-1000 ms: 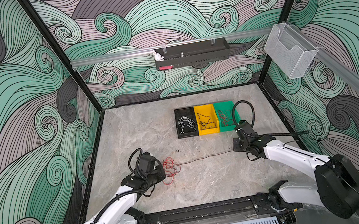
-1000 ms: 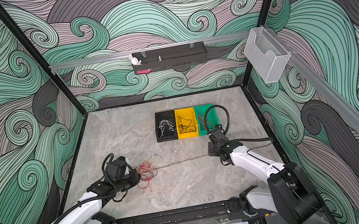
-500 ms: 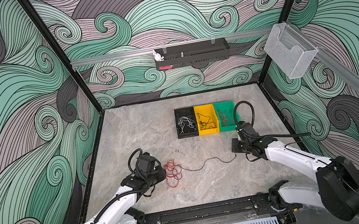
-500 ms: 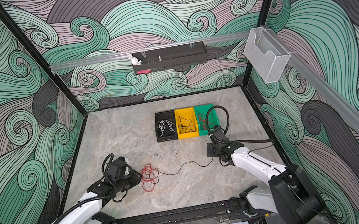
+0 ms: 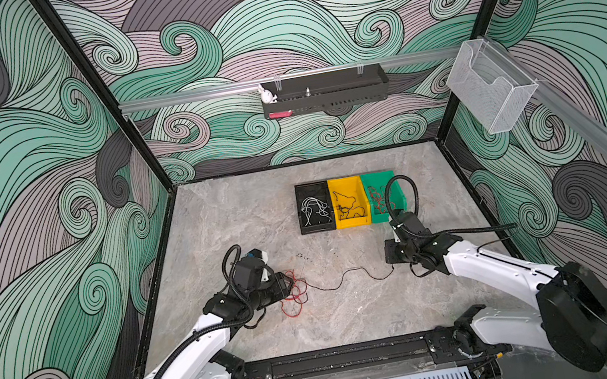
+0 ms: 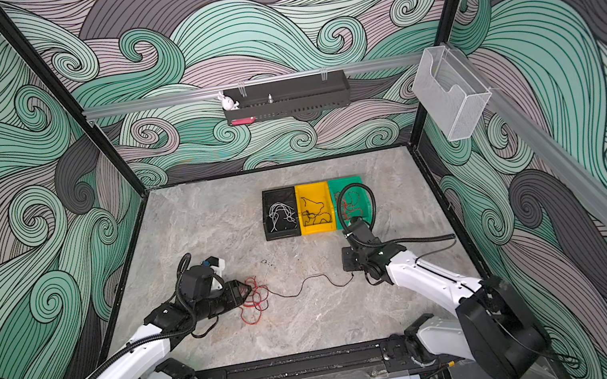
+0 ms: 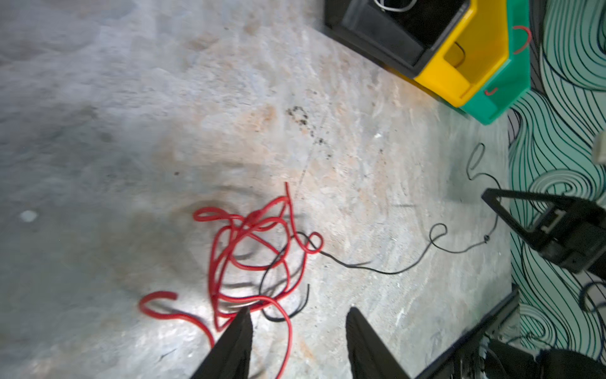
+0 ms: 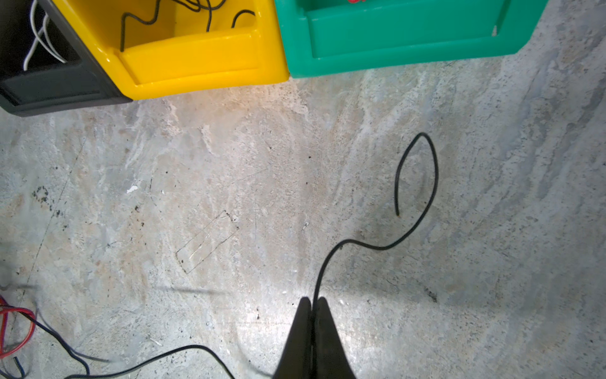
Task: Untangle the cables
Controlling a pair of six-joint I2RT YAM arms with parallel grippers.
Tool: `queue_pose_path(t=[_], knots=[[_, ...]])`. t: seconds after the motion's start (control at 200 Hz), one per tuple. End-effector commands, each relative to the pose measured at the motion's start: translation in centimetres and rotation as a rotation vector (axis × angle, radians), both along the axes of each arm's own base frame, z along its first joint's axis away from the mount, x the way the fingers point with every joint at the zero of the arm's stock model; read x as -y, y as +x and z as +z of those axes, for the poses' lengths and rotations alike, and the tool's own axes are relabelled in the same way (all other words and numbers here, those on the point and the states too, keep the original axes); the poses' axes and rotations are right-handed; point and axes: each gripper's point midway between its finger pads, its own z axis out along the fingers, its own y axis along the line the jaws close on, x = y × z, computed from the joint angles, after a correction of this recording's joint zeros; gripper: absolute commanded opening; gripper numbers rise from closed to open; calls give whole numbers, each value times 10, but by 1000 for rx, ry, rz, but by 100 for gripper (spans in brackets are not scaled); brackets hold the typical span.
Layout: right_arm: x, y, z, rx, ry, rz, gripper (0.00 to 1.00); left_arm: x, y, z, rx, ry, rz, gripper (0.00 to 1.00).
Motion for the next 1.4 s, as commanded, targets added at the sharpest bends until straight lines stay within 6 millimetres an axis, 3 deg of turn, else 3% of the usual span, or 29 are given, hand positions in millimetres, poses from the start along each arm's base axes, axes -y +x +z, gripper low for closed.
queue_pose_path(t=[0.0,0.155,0.315,0.45,0.605,0.721,0.851,1.001,1.221,1.336,1.391], knots=[[-6,5,10,18,1,7,27,19,5,12,41,3,-93,50],[-4,3,18,16,-12,15,43,24,7,-1,13,60,-115,50],[-16,-9,32,13,0,67,49,22,10,-6,8,94,-106,51],[-59,-25,48,45,105,155,53,20,14,-6,14,106,-90,52],[-127,-45,58,63,284,265,57,25,15,-5,14,87,-98,53],[-160,-55,50,46,332,301,58,20,16,-13,-1,121,-80,54],[-181,-62,34,6,334,315,59,13,18,-20,-12,159,-58,54],[-194,-65,14,-38,334,317,59,6,23,-25,-10,202,-22,54],[-214,-59,1,-45,373,320,57,0,29,-39,-34,237,24,52],[-218,-56,-7,-52,364,322,51,-8,34,-44,-44,241,74,48],[-219,-56,-10,-56,356,325,43,-11,36,-45,-45,247,100,45]])
